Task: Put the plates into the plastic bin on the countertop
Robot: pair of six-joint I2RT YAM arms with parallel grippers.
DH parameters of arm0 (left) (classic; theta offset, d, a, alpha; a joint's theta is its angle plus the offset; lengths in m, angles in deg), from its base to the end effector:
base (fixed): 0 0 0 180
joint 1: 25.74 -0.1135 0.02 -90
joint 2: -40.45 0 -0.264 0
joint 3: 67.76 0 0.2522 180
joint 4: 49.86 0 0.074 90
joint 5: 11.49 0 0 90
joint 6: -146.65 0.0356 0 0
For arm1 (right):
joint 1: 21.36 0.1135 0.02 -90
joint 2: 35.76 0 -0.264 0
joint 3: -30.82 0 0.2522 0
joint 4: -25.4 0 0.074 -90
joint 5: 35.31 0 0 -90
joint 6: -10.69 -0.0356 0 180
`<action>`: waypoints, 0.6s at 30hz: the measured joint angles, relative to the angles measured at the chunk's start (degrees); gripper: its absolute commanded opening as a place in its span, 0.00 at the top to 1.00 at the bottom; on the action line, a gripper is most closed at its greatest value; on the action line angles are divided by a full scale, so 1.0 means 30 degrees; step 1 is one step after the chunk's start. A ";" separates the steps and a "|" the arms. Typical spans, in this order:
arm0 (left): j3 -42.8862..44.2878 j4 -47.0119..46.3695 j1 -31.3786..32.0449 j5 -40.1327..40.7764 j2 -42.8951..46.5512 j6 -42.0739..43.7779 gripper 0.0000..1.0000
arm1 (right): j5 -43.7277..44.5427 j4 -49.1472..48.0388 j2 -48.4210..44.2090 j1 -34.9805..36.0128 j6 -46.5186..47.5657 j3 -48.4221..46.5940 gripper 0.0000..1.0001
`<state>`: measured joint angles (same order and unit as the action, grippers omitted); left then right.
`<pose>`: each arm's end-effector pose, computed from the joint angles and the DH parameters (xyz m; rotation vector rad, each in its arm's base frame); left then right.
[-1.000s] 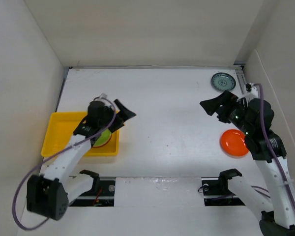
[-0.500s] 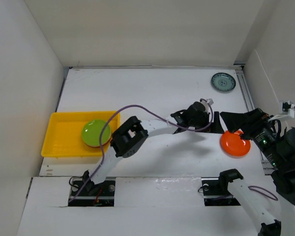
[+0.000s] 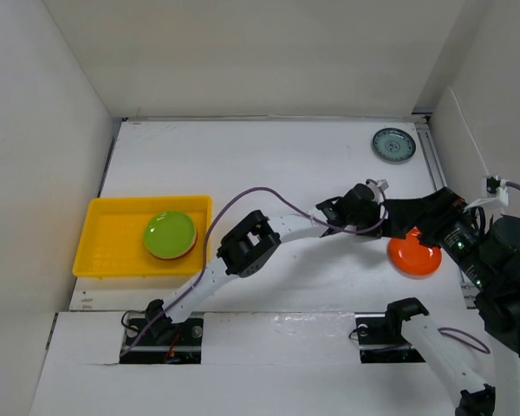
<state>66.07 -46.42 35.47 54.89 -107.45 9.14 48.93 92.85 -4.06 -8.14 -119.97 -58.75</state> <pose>0.2716 -0.5239 0.1604 0.5981 2.1471 -1.5810 0.0356 0.0120 0.4476 0.3525 1.7665 0.7700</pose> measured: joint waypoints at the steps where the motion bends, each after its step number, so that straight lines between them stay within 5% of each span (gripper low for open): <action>1: 0.0044 0.0022 0.0022 0.0029 -0.0117 -0.0015 0.06 | 0.0066 0.0029 0.0211 0.0000 -0.0066 -0.0087 0.00; 18: 0.1559 0.1362 0.0459 0.1450 -0.1013 -0.0036 0.47 | 0.0233 0.0452 0.1450 0.0000 -0.1559 -0.1071 0.00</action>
<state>70.75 -42.34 36.85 59.24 -110.48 9.03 49.63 94.20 0.29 -8.14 -124.65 -61.96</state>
